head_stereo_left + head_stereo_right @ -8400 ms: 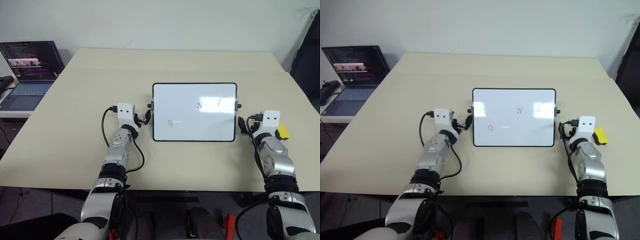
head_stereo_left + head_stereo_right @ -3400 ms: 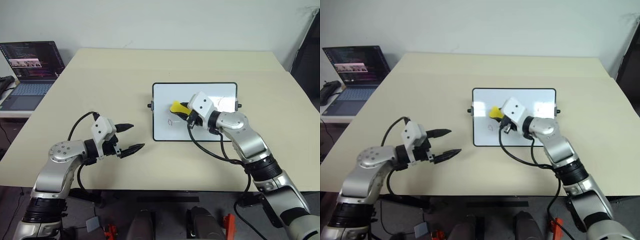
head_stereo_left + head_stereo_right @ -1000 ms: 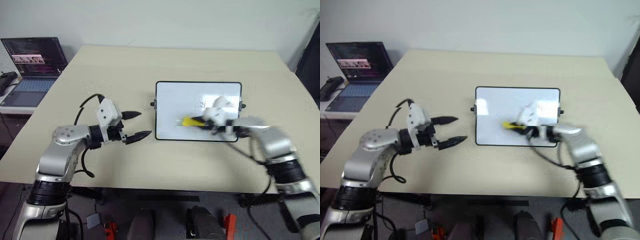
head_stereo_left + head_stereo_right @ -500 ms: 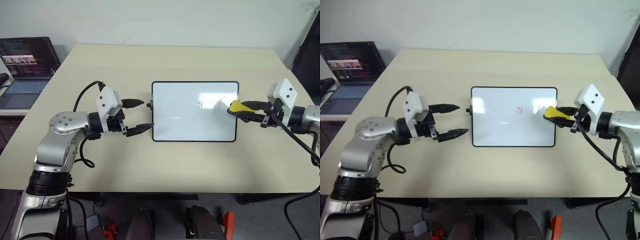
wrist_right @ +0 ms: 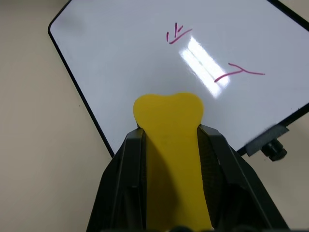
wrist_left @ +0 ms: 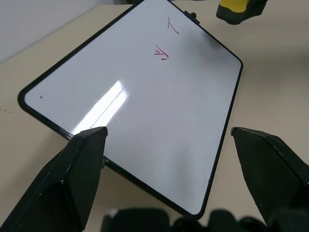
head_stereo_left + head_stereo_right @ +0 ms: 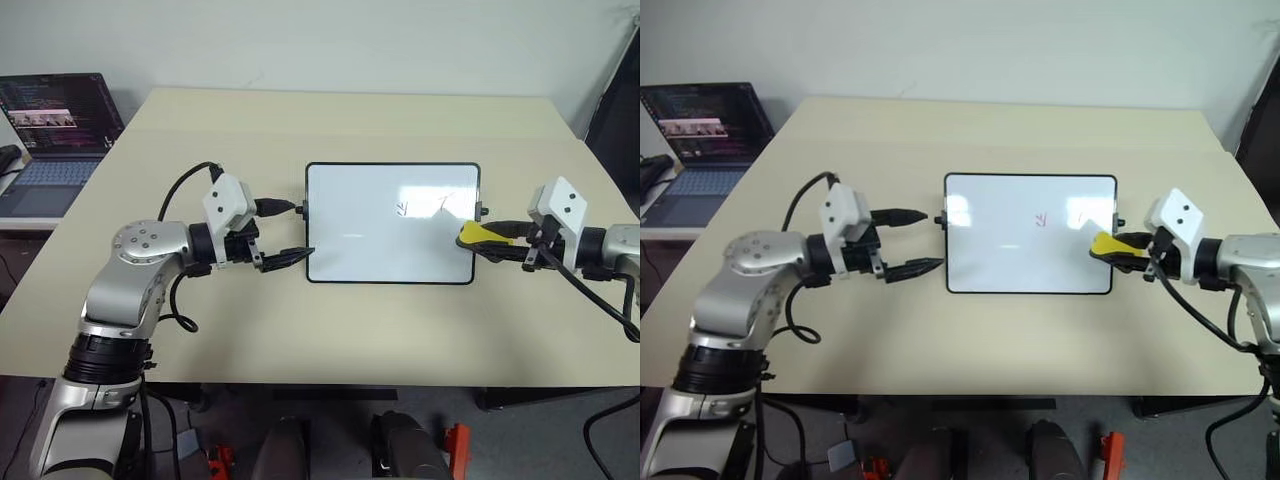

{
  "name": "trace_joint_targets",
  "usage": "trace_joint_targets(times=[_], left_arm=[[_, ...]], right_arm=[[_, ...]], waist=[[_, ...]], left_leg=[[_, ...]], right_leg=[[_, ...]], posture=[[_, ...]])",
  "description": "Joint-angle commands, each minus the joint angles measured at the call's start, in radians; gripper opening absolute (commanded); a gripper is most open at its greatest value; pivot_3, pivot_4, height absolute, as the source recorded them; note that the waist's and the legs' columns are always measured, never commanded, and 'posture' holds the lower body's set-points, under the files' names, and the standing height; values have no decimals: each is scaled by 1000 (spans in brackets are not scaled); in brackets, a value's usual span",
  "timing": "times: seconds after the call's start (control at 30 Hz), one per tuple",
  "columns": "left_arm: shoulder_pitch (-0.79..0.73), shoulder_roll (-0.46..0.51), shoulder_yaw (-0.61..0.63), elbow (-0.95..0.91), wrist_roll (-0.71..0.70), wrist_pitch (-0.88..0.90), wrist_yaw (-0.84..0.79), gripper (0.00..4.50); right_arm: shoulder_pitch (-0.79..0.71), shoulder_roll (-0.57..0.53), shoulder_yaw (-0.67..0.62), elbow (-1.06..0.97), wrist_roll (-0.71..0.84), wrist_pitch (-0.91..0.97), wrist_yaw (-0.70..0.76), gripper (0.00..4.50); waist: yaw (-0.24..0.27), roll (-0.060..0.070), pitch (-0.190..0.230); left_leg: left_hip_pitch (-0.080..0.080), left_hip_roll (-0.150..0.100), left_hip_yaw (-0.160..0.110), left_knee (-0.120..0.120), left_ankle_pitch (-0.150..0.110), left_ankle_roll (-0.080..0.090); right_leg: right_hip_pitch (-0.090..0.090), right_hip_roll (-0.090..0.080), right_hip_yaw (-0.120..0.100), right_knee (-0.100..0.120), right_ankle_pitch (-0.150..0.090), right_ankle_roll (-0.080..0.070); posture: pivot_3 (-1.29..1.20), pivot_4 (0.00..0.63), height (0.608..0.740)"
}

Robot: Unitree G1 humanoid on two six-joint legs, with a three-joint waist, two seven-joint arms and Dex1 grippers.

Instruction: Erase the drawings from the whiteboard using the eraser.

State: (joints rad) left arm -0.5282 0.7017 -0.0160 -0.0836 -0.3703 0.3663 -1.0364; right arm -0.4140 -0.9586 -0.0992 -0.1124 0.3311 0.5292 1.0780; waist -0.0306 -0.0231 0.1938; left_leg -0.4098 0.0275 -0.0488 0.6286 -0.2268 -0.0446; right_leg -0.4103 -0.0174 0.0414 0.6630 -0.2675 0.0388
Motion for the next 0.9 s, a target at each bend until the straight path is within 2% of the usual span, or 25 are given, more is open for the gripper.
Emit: trace_joint_targets(times=[0.03, 0.43, 0.63, 0.9], left_arm=[[-17, 8, 4, -22, 4, 1, -1, 4500], [-40, -1, -6, 4, 14, 4, 8, 4500], [-44, 5, -11, 16, 24, 14, 4, 4500], [-57, -3, -17, 32, 35, 11, 4, 4500]], right_arm=[[25, -28, -35, -16, 5, -20, 10, 1116], [41, -38, -54, -4, 6, -24, -9, 1113], [42, -80, -80, 70, -34, -68, -24, 1113], [15, -79, -69, 116, -42, -92, -17, 1113]], waist=[[-1, 0, 0], [-1, 0, 0], [0, 0, 0], [-1, 0, 0]], left_leg=[[0, 0, 0, 0, 0, 0], [0, 0, 0, 1, 0, 0], [0, 0, 0, 1, 0, 0], [2, 0, 0, 2, 0, 0]], right_leg=[[0, 0, 0, 0, 0, 0], [1, 0, 0, 1, 0, 0], [1, 0, 0, 1, 0, 0], [1, 0, 1, 3, 0, 0]], posture=[[0, 150, 740], [0, 150, 740], [0, 150, 740], [0, 150, 740]])
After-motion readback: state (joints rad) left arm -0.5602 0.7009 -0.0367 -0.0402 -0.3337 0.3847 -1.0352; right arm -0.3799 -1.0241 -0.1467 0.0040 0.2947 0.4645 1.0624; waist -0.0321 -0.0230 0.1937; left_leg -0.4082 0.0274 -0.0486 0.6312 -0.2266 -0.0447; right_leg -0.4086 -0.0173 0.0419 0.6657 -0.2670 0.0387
